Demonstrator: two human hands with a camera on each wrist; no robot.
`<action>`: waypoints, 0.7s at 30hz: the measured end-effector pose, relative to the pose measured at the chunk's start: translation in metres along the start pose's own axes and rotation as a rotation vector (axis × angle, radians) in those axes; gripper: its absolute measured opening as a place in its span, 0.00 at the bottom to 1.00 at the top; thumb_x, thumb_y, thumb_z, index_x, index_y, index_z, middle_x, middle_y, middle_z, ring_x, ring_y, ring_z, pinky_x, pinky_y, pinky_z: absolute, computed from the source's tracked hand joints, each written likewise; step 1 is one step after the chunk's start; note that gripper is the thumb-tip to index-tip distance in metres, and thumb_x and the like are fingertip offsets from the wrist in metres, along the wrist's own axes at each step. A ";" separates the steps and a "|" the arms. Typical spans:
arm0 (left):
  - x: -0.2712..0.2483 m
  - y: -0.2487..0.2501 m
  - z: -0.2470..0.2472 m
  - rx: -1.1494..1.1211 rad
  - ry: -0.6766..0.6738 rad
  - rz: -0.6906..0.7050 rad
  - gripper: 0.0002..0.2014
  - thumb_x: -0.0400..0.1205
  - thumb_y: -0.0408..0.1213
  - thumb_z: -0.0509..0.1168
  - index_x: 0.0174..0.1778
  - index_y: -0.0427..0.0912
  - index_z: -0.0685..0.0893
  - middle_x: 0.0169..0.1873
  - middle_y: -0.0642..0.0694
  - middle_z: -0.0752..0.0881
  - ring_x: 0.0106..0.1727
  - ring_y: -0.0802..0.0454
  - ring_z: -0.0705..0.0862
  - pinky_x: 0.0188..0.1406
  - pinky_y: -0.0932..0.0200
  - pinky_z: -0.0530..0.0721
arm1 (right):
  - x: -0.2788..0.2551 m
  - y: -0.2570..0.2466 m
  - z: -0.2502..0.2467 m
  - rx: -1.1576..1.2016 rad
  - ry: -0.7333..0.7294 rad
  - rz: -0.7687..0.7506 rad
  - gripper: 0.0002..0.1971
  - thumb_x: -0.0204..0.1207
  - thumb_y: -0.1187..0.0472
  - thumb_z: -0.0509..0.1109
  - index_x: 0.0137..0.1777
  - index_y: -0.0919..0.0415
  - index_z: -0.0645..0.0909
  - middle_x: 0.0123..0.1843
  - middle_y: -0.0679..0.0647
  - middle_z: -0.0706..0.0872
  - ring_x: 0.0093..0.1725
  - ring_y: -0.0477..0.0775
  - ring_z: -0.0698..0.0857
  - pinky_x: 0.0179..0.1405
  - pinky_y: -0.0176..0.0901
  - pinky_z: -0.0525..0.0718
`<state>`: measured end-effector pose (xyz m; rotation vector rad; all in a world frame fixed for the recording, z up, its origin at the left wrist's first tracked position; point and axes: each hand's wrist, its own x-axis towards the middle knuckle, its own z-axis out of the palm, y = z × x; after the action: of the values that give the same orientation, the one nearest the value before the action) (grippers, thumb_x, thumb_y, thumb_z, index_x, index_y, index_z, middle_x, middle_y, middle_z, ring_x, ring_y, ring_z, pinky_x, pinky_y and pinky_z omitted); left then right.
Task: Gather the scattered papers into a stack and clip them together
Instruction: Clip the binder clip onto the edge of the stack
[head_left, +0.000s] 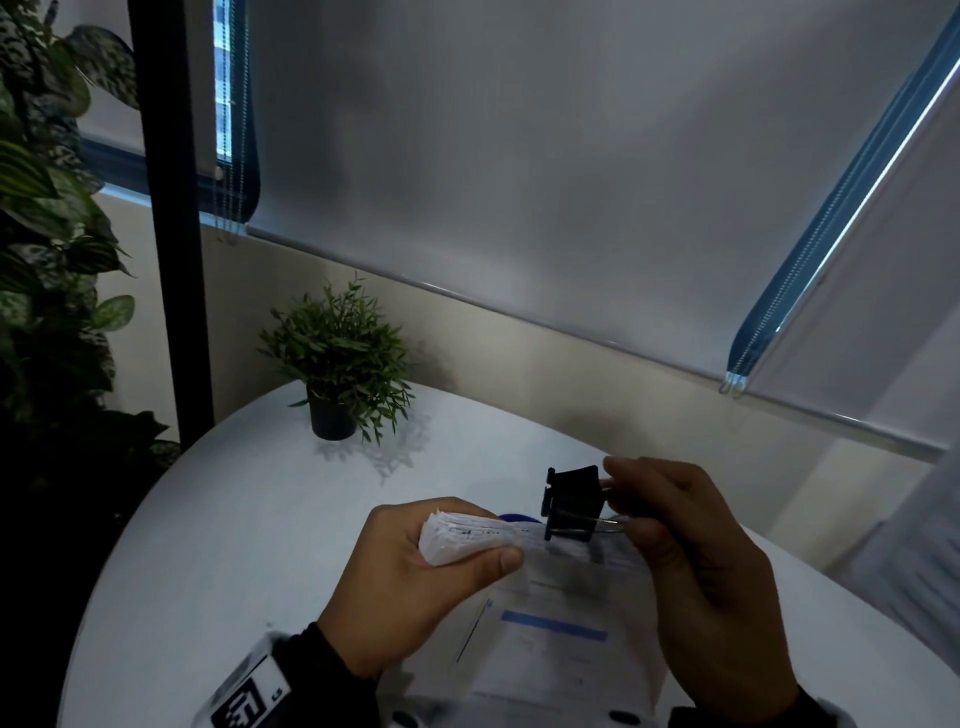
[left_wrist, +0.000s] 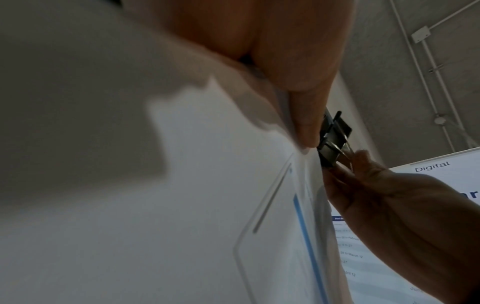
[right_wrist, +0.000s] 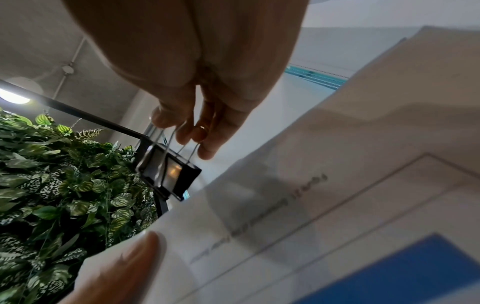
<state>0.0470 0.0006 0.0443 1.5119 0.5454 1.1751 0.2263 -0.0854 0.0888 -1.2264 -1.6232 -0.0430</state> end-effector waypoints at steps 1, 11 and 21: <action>0.000 -0.001 0.000 -0.001 0.000 0.002 0.05 0.65 0.36 0.77 0.35 0.47 0.92 0.35 0.53 0.92 0.37 0.56 0.91 0.34 0.71 0.83 | 0.000 0.000 0.001 -0.014 0.012 -0.020 0.14 0.78 0.60 0.63 0.60 0.45 0.83 0.54 0.38 0.81 0.56 0.38 0.83 0.54 0.22 0.76; -0.001 -0.007 -0.002 0.022 -0.005 0.038 0.10 0.65 0.40 0.77 0.40 0.42 0.93 0.37 0.51 0.93 0.40 0.54 0.91 0.39 0.66 0.86 | -0.003 -0.001 0.002 -0.069 0.052 -0.164 0.08 0.78 0.53 0.64 0.49 0.47 0.85 0.45 0.41 0.78 0.48 0.39 0.82 0.50 0.27 0.77; -0.002 -0.012 -0.003 0.000 -0.021 0.073 0.15 0.64 0.51 0.76 0.44 0.51 0.92 0.38 0.51 0.93 0.39 0.52 0.91 0.39 0.64 0.86 | 0.007 -0.011 -0.016 -0.197 -0.174 -0.257 0.15 0.70 0.66 0.61 0.46 0.46 0.84 0.43 0.39 0.77 0.44 0.39 0.83 0.40 0.32 0.81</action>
<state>0.0465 0.0043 0.0324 1.5540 0.4799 1.2134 0.2301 -0.0948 0.1061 -1.1871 -1.9591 -0.2697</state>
